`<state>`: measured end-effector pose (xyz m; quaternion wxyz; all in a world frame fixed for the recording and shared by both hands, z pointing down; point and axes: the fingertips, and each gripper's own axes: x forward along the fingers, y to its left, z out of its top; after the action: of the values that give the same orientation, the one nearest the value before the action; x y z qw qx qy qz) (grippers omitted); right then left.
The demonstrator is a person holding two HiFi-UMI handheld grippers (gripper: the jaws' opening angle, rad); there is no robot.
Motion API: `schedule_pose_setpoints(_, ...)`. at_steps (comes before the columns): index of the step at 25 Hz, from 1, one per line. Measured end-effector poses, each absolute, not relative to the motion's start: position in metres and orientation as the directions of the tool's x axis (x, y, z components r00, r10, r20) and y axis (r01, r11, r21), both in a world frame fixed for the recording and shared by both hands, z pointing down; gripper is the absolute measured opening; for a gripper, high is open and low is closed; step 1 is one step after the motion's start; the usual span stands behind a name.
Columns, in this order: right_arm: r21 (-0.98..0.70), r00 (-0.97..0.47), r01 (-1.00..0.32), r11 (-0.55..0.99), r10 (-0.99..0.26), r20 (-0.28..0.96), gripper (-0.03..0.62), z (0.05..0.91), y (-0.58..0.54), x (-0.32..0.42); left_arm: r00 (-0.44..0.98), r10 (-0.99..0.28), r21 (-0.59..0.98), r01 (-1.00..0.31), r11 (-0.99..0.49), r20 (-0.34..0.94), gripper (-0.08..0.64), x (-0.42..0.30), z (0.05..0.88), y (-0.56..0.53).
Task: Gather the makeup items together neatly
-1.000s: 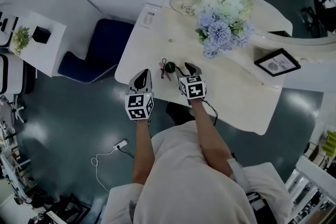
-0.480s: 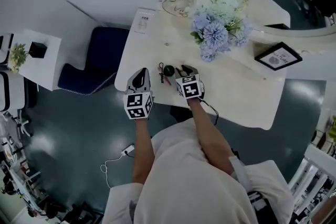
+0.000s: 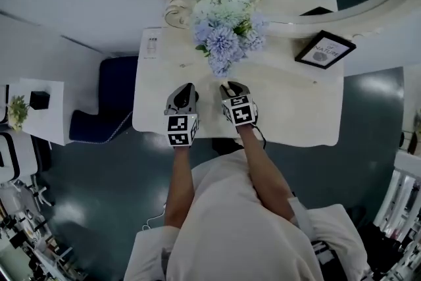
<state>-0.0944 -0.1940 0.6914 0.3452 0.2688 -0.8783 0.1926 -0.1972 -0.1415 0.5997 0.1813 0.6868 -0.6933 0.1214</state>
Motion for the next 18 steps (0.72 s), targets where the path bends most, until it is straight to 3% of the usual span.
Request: schedule_pose_setpoints(18, -0.104, -0.363, -0.899, 0.425, -0.593, 0.719, 0.141, 0.696, -0.238, 0.157, 0.240, -0.866, 0.170, -0.968, -0.182, 0.438, 0.014, -0.070, 0.617, -0.189)
